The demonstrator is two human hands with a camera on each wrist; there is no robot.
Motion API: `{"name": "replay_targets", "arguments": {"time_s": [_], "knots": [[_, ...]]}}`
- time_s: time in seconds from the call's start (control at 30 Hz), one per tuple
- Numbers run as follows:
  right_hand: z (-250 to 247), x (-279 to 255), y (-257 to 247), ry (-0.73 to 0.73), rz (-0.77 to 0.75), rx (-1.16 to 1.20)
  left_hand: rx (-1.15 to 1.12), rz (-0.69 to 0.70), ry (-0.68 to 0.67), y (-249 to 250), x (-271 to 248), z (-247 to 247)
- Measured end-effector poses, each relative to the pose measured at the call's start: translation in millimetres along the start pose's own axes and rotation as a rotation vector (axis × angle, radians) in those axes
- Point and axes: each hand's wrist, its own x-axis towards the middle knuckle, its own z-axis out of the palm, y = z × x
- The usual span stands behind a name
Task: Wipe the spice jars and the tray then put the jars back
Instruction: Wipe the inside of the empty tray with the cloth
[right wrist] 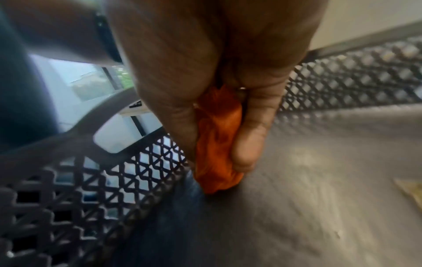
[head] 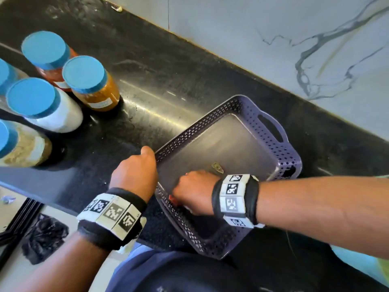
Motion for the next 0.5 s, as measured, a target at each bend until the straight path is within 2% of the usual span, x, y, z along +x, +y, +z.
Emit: {"name": "replay_targets", "arguments": {"time_s": [0.07,0.13,0.2,0.3,0.33,0.43,0.5], "knots": [[5,-3,0,0.01,0.009,-0.029,0.054,0.026,-0.009,-2,-1,0],[5,-9,24,0.014,0.107,-0.02,0.094,0.064,-0.014,-5,0,1],[5,-18,67,0.005,0.261,-0.011,0.092,0.082,-0.005,-8,3,1],[3,-41,140,0.053,0.579,0.03,0.045,0.072,0.021,-7,6,0],[1,-48,155,0.071,0.633,0.035,0.021,0.057,0.021,-6,5,0],[-1,-46,148,0.109,0.587,0.073,-0.045,0.011,0.032,0,2,0],[2,-27,110,0.088,0.407,0.075,-0.078,-0.012,0.042,1,2,0]]}}
